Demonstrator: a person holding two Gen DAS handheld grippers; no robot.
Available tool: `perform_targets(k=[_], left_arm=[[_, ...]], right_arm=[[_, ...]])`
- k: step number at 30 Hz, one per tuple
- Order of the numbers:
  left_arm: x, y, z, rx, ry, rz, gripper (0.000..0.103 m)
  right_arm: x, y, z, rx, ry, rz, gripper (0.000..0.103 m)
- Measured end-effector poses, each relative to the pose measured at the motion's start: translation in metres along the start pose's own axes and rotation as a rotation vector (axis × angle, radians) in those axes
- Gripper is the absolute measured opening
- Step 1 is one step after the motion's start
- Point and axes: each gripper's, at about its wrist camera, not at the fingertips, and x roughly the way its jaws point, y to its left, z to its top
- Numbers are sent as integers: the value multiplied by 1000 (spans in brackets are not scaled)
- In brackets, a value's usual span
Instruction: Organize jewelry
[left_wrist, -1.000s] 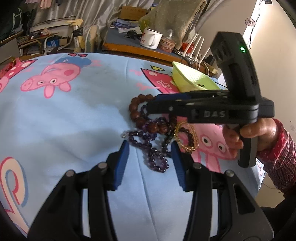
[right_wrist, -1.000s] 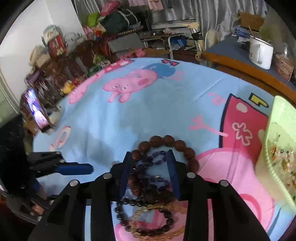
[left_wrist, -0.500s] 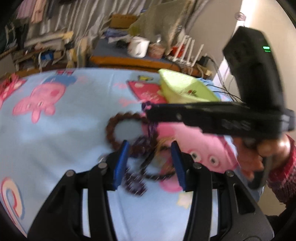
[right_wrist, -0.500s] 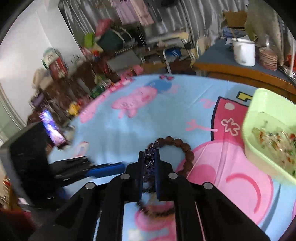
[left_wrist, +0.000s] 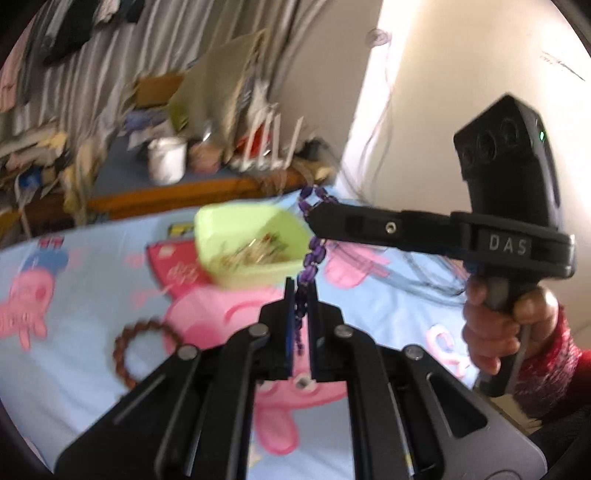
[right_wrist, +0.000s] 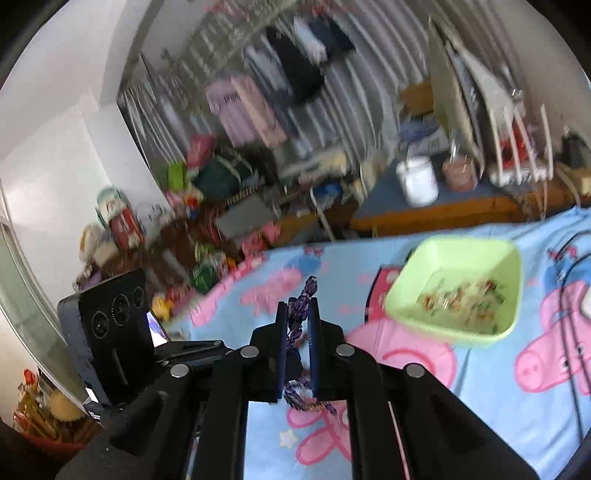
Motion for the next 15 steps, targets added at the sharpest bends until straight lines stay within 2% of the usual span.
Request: perform_targets(k=[3,6,10,12,13,14,15], left_arm=[[-5,-14,17,17,-26,-38,5],[0,-25,16,44,-11,-41,5],[23,-30,-15,58,93,-31,5],[34,-27,-44,52,159,-10,6],[40,-25,-58,46,203,-1,10],[49,-22,-77,42,268,21,22],[53,-19,-88,42,303,43,29]], right_arm=[[-24,-1,7,-3,-55,6,0],[-34,-11,-1,4,-51,-5,0],[-30,-31,-40,26,36,-43,0],[-19,-38,-73,17,120,-73,0],[-14,-40,-91,3,153,-89,0],[-6,-43,-112,-28,197,-122,0],[-2,-45,-126,-55,229,-152,0]])
